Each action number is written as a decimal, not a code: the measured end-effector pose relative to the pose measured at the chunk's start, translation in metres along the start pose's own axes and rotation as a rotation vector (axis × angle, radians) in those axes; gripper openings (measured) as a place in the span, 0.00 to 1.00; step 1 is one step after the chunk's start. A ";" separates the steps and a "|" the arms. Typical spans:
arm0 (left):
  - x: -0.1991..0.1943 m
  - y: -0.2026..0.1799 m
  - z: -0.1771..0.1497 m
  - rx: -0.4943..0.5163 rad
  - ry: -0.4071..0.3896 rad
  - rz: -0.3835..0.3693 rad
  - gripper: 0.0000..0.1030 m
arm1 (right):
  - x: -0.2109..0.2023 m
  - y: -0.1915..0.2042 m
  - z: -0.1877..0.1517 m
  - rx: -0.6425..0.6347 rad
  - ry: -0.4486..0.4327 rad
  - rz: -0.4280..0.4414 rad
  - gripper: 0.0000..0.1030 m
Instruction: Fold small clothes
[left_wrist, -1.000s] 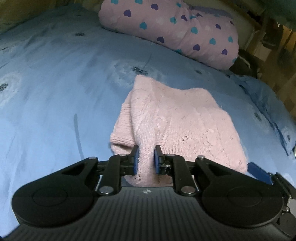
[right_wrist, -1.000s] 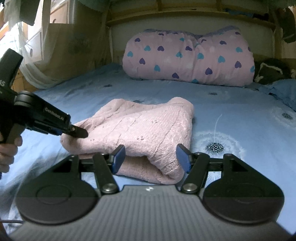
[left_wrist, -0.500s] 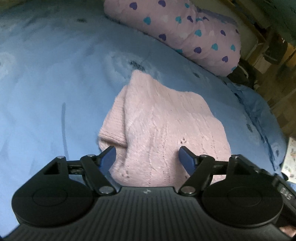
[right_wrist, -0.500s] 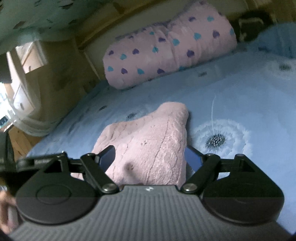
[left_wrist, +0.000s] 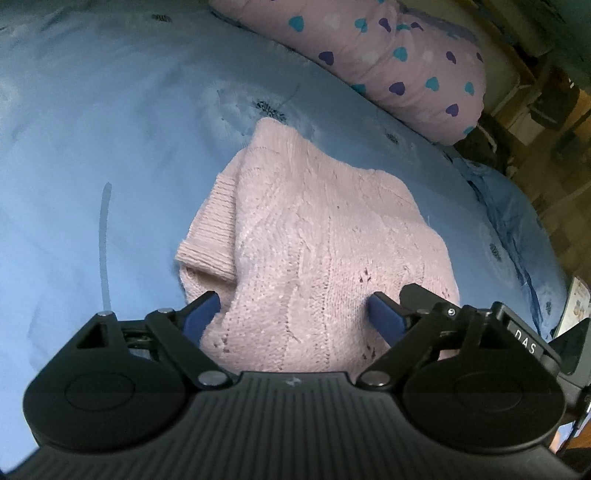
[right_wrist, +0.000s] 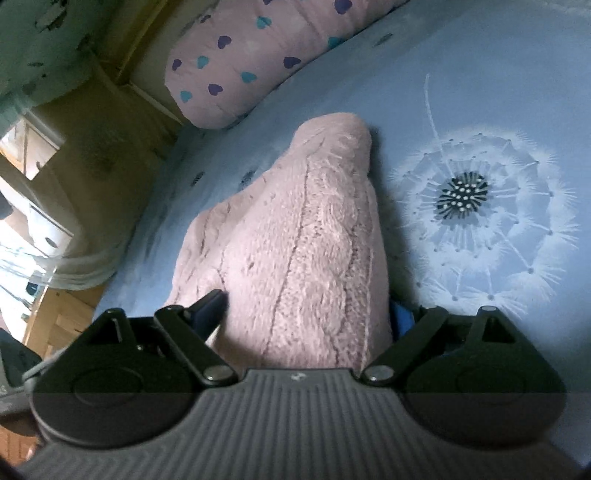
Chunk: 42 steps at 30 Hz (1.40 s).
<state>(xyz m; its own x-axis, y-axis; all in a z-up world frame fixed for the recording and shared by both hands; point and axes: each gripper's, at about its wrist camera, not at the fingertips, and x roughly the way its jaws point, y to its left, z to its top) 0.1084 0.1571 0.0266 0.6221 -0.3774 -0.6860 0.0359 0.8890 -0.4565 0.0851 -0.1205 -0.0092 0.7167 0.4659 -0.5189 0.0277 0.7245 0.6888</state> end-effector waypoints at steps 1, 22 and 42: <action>0.001 0.000 0.000 -0.002 0.001 -0.002 0.89 | 0.000 0.000 0.000 0.001 0.001 0.005 0.88; 0.006 -0.007 -0.002 0.042 -0.021 -0.037 0.78 | 0.008 -0.004 0.004 -0.017 0.018 0.100 0.69; -0.018 -0.068 -0.025 0.128 0.048 -0.193 0.57 | -0.061 0.006 0.024 0.013 0.010 0.145 0.51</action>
<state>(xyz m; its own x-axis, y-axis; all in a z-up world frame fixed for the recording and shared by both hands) 0.0746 0.0975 0.0556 0.5562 -0.5525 -0.6208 0.2509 0.8238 -0.5084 0.0579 -0.1568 0.0386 0.7069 0.5704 -0.4182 -0.0668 0.6425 0.7634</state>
